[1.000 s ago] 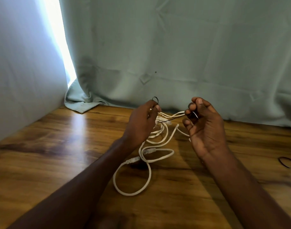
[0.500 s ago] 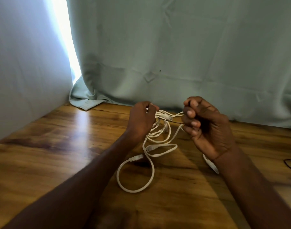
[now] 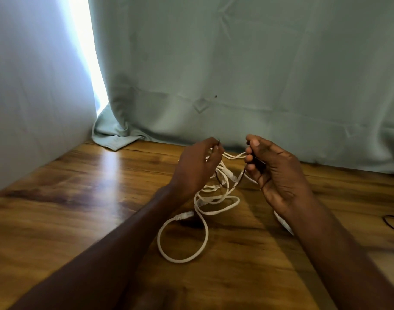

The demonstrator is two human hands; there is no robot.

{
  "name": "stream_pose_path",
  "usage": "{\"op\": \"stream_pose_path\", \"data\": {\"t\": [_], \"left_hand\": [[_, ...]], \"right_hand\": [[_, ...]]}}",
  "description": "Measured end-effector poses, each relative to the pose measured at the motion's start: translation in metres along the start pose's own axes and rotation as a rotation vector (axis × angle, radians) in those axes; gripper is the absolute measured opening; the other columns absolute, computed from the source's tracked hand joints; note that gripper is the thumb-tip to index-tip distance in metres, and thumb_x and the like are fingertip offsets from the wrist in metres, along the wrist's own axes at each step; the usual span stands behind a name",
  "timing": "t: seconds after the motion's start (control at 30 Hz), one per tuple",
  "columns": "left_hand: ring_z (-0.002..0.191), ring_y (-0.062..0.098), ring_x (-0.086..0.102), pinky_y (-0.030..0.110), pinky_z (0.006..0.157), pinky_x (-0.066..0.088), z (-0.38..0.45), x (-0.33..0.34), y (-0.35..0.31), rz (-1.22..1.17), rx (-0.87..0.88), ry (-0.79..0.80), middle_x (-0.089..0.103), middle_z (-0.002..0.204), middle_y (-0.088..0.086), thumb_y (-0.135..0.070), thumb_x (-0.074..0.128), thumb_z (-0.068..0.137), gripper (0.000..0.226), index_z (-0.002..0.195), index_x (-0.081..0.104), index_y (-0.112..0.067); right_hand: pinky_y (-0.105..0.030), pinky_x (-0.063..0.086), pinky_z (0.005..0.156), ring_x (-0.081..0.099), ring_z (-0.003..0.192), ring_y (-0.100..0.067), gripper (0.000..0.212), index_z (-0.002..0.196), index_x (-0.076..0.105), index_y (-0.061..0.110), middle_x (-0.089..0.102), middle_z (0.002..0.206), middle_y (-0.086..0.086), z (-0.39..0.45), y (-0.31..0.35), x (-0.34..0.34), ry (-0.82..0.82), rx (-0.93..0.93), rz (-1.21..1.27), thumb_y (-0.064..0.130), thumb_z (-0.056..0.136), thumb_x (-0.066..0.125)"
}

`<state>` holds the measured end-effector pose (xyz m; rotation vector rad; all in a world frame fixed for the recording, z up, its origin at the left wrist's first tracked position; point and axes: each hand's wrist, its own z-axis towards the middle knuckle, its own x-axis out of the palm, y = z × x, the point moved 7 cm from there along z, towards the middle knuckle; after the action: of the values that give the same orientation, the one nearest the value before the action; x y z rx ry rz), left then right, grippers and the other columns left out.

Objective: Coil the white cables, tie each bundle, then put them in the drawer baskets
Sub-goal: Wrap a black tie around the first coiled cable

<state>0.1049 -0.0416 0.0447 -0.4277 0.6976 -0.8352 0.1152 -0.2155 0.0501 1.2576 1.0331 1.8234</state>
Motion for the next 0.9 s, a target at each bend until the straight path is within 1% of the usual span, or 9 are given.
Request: {"op": "stream_pose_path", "data": {"t": [0.1, 0.2, 0.3, 0.37, 0.47, 0.53, 0.6, 0.77, 0.9], "left_hand": [[0.073, 0.009, 0.064, 0.039, 0.065, 0.053, -0.002, 0.014, -0.013, 0.104, 0.105, 0.119, 0.069, 0.084, -0.005, -0.029, 0.050, 0.104, 0.020, 0.104, 0.067, -0.019], [0.073, 0.002, 0.063, 0.027, 0.062, 0.048, -0.004, 0.019, -0.022, 0.114, 0.174, 0.157, 0.067, 0.082, -0.008, -0.026, 0.053, 0.105, 0.016, 0.102, 0.067, -0.020], [0.072, 0.003, 0.061, 0.023, 0.060, 0.043, -0.004, 0.019, -0.023, 0.103, 0.191, 0.158, 0.066, 0.080, -0.011, -0.023, 0.054, 0.104, 0.014, 0.104, 0.068, -0.019], [0.071, 0.000, 0.061, 0.022, 0.060, 0.041, -0.004, 0.019, -0.023, 0.105, 0.192, 0.154, 0.064, 0.079, -0.016, -0.022, 0.055, 0.104, 0.014, 0.104, 0.069, -0.019], [0.075, 0.004, 0.063, 0.025, 0.063, 0.045, -0.004, 0.020, -0.026, 0.115, 0.209, 0.156, 0.068, 0.084, -0.013, -0.022, 0.056, 0.103, 0.016, 0.111, 0.070, -0.019], [0.073, 0.000, 0.061, 0.018, 0.061, 0.040, -0.005, 0.020, -0.027, 0.115, 0.213, 0.174, 0.064, 0.079, -0.018, -0.022, 0.056, 0.103, 0.016, 0.110, 0.070, -0.021], [0.071, -0.002, 0.058, 0.016, 0.059, 0.035, -0.005, 0.021, -0.028, 0.118, 0.206, 0.189, 0.059, 0.075, -0.022, -0.023, 0.056, 0.104, 0.014, 0.107, 0.069, -0.023], [0.068, 0.003, 0.057, 0.015, 0.057, 0.032, -0.005, 0.023, -0.029, 0.133, 0.199, 0.218, 0.058, 0.072, -0.015, -0.024, 0.055, 0.104, 0.012, 0.095, 0.063, -0.029], [0.068, 0.006, 0.058, 0.016, 0.057, 0.034, -0.005, 0.022, -0.030, 0.119, 0.203, 0.227, 0.060, 0.073, -0.014, -0.023, 0.055, 0.104, 0.013, 0.096, 0.064, -0.028]], "right_hand": [[-0.020, 0.057, 0.060, 0.069, 0.070, -0.014, 0.021, 0.109, 0.076, 0.000, 0.076, 0.083, -0.008, 0.007, -0.007, -0.019, -0.153, -0.020, -0.036, 0.007, 0.089, 0.075], [-0.022, 0.060, 0.066, 0.074, 0.077, -0.017, 0.020, 0.109, 0.076, -0.001, 0.079, 0.093, -0.012, 0.009, -0.007, -0.024, -0.163, -0.025, -0.061, 0.004, 0.089, 0.074], [-0.025, 0.061, 0.071, 0.077, 0.083, -0.023, 0.020, 0.110, 0.077, 0.001, 0.080, 0.094, -0.014, 0.005, -0.001, -0.023, -0.163, -0.083, -0.212, 0.003, 0.090, 0.075], [-0.027, 0.061, 0.070, 0.078, 0.080, -0.025, 0.017, 0.108, 0.077, 0.002, 0.080, 0.088, -0.014, 0.002, 0.005, -0.021, -0.184, -0.160, -0.360, 0.004, 0.091, 0.076], [-0.031, 0.063, 0.069, 0.079, 0.076, -0.026, 0.012, 0.104, 0.078, 0.003, 0.079, 0.081, -0.012, -0.001, 0.010, -0.018, -0.211, -0.250, -0.484, 0.006, 0.092, 0.076], [-0.034, 0.064, 0.069, 0.078, 0.073, -0.024, 0.010, 0.102, 0.078, 0.005, 0.078, 0.079, -0.009, -0.002, 0.011, -0.017, -0.225, -0.289, -0.534, 0.009, 0.094, 0.075], [-0.035, 0.064, 0.068, 0.078, 0.071, -0.022, 0.009, 0.102, 0.078, 0.007, 0.078, 0.079, -0.008, -0.003, 0.011, -0.017, -0.239, -0.316, -0.570, 0.011, 0.095, 0.074], [-0.033, 0.062, 0.063, 0.077, 0.069, -0.022, 0.009, 0.102, 0.078, 0.008, 0.078, 0.080, -0.007, -0.003, 0.010, -0.015, -0.234, -0.330, -0.577, 0.012, 0.097, 0.072], [-0.030, 0.060, 0.060, 0.076, 0.068, -0.023, 0.007, 0.100, 0.078, 0.008, 0.077, 0.081, -0.008, -0.002, 0.010, -0.013, -0.217, -0.334, -0.591, 0.010, 0.096, 0.072]]}}
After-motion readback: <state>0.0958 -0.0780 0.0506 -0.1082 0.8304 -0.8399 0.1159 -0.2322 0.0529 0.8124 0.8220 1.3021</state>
